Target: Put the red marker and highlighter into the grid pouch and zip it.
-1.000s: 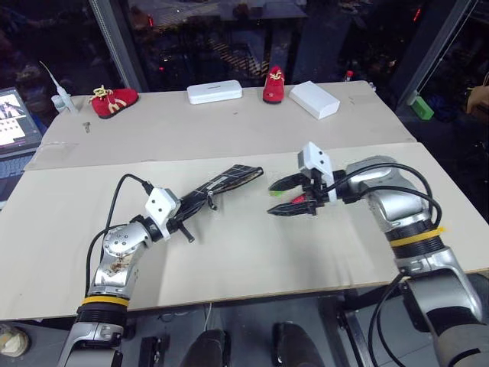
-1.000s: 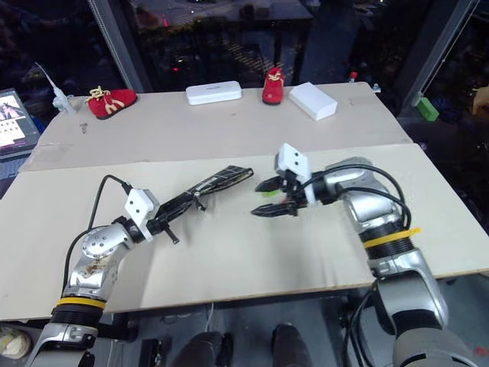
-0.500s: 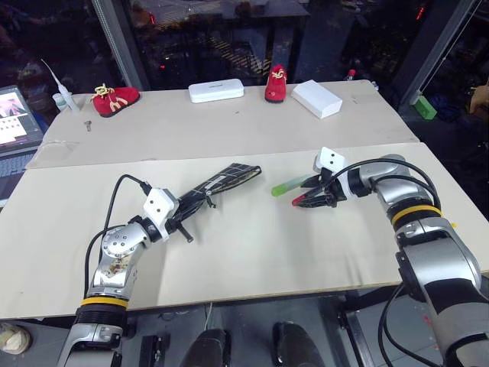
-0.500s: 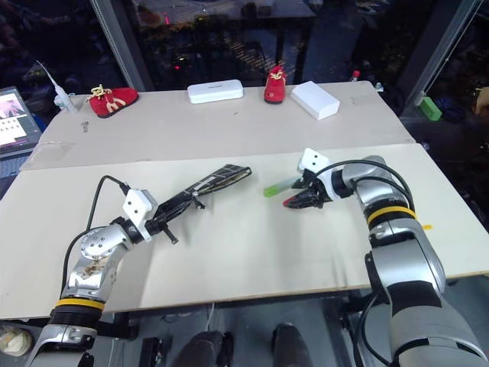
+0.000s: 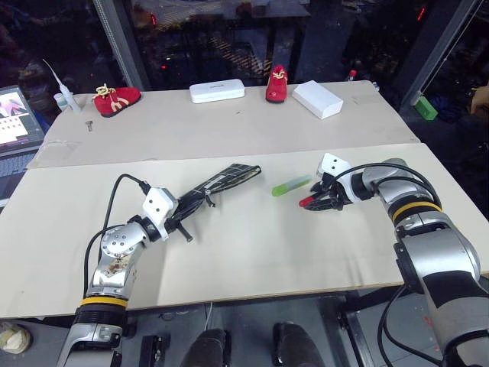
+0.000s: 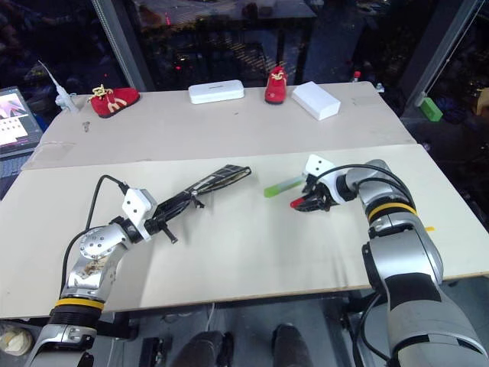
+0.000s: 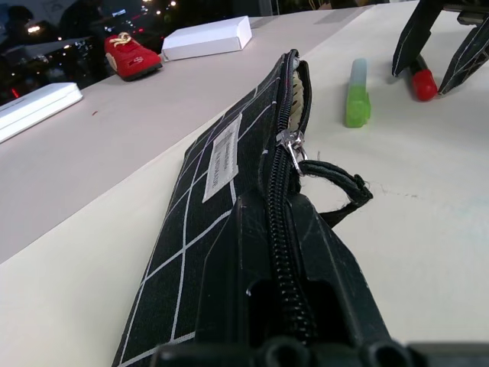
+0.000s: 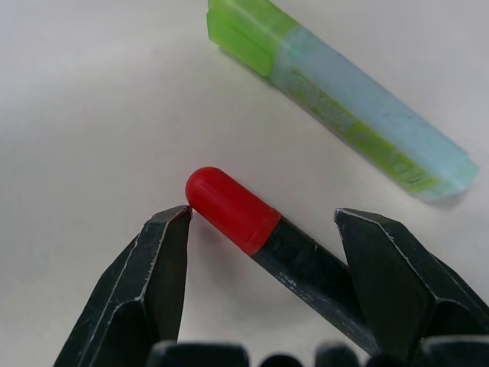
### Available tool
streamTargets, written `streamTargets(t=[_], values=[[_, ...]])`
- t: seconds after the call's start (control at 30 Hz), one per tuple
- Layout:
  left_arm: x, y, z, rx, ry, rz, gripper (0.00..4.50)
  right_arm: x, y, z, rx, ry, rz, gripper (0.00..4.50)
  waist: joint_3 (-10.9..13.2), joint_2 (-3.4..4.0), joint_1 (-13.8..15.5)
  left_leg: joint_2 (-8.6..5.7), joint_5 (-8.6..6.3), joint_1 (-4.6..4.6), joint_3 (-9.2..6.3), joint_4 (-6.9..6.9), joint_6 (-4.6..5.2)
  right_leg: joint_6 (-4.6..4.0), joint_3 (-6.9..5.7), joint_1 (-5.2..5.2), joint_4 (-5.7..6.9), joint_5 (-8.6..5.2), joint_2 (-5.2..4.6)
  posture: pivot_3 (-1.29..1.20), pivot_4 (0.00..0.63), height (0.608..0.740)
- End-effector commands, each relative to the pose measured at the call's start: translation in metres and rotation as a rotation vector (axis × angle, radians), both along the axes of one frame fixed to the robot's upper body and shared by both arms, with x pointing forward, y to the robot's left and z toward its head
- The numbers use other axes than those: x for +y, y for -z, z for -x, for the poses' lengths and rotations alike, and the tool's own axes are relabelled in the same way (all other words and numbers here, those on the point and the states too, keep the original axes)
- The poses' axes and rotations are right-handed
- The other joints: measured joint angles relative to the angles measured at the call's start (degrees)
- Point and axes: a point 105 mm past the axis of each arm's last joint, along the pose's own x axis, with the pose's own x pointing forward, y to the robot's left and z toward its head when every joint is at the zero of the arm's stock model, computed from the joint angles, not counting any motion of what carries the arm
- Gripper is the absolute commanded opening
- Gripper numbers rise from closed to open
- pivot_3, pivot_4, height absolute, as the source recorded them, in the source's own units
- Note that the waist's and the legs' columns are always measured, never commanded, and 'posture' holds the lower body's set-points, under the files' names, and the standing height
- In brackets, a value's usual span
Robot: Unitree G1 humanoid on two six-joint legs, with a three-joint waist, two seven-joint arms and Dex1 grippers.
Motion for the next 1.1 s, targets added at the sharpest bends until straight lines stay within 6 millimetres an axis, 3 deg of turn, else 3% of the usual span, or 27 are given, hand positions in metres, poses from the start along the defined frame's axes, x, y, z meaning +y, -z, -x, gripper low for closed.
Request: streamTargets(t=[0.03,0.47,0.73,1.07,1.1], values=[[0.004,-0.018,-0.001,-0.065,-0.010,0.001,0.00,-0.007,0.006,0.004,0.036,0.007,0.019,3.33,0.0,0.00,0.0,-0.01,0.00,0.00,0.00,0.00,0.00,0.00,0.00,0.00,0.00,0.00,-0.01,0.00,0.150,0.740],[0.001,-0.020,-0.003,-0.066,-0.002,0.011,0.00,-0.003,0.017,0.011,0.065,-0.066,0.097,3.33,0.0,0.00,-0.1,0.00,0.00,0.07,0.00,0.00,0.00,0.00,0.01,0.04,0.02,0.00,0.01,0.00,0.150,0.740],[0.002,-0.021,-0.004,-0.066,0.001,0.009,0.00,-0.034,0.001,0.006,0.012,0.015,0.170,3.33,0.0,0.00,0.2,-0.03,0.00,0.07,0.00,0.01,0.00,0.00,-0.01,0.07,0.01,0.00,-0.02,0.00,0.150,0.740],[0.002,-0.023,-0.004,-0.071,0.006,0.007,0.00,-0.055,0.007,0.012,0.042,0.080,0.180,3.33,0.0,0.00,0.2,-0.06,0.00,0.09,-0.01,0.02,0.00,0.00,-0.02,0.12,-0.02,0.00,-0.05,0.00,0.150,0.740],[0.002,-0.023,-0.004,-0.072,0.007,0.007,0.00,-0.055,0.007,0.012,0.040,0.079,0.177,3.10,0.0,0.00,0.2,-0.07,0.00,0.09,0.00,0.02,0.00,0.00,-0.02,0.13,-0.02,0.00,-0.06,0.00,0.150,0.740]])
